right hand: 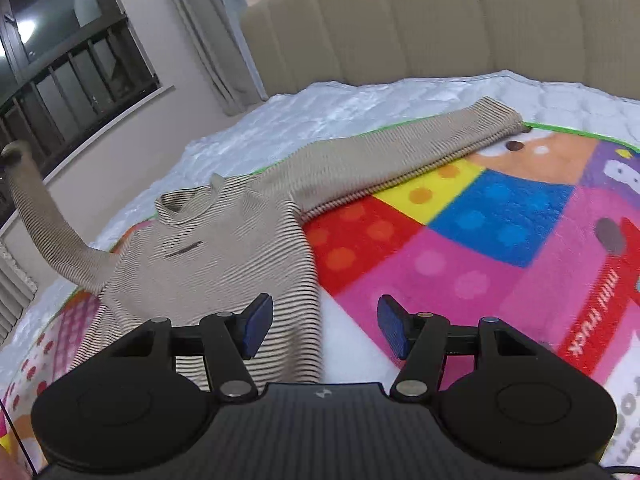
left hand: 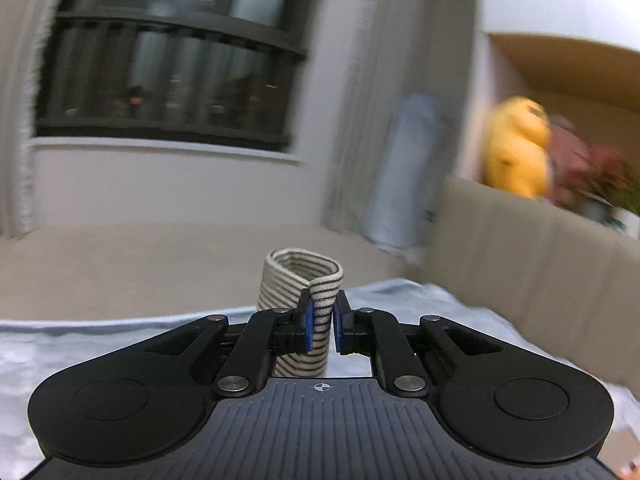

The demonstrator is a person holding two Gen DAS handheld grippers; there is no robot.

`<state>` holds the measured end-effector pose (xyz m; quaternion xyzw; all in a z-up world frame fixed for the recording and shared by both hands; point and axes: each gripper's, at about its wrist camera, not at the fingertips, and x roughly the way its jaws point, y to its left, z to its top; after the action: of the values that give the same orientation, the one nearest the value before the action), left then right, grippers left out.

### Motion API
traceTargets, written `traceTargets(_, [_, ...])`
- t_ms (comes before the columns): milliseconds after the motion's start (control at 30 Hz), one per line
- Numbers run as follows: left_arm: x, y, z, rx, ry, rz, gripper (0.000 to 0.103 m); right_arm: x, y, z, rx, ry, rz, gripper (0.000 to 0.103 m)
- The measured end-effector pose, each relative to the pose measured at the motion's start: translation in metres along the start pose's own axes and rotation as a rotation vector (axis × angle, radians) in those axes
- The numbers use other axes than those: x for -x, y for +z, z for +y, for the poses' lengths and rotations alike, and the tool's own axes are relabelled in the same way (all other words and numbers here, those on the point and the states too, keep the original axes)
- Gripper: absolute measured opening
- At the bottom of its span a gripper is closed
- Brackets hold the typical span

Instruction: Fold clothes

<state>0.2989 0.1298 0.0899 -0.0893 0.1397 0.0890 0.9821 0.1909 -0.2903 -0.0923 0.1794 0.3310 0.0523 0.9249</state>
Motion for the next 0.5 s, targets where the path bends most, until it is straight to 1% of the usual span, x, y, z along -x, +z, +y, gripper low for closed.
traceTargets(67, [-0.008, -0.009, -0.034, -0.048, -0.045, 0.024, 0.011, 0.003, 0.005, -0.001, 0.009, 0.005, -0.026, 0.059])
traceTargets(233, [-0.032, -0.056, -0.099, -0.132, -0.112, 0.116, 0.012, 0.011, 0.015, -0.004, 0.039, 0.010, -0.091, 0.060])
traceTargets(367, [-0.051, -0.093, -0.150, -0.199, -0.166, 0.190, 0.013, 0.013, 0.017, -0.010, 0.027, 0.008, -0.104, 0.061])
traceTargets(400, [-0.054, -0.100, -0.158, -0.209, -0.177, 0.209, 0.014, 0.012, 0.018, -0.012, 0.021, 0.009, -0.102, 0.061])
traceTargets(467, [-0.051, -0.108, -0.151, -0.203, -0.186, 0.249, 0.017, 0.010, 0.019, -0.016, 0.007, 0.010, -0.099, 0.061])
traceTargets(500, [-0.050, -0.112, -0.147, -0.200, -0.191, 0.269, 0.025, 0.008, 0.018, -0.017, 0.005, 0.013, -0.091, 0.063])
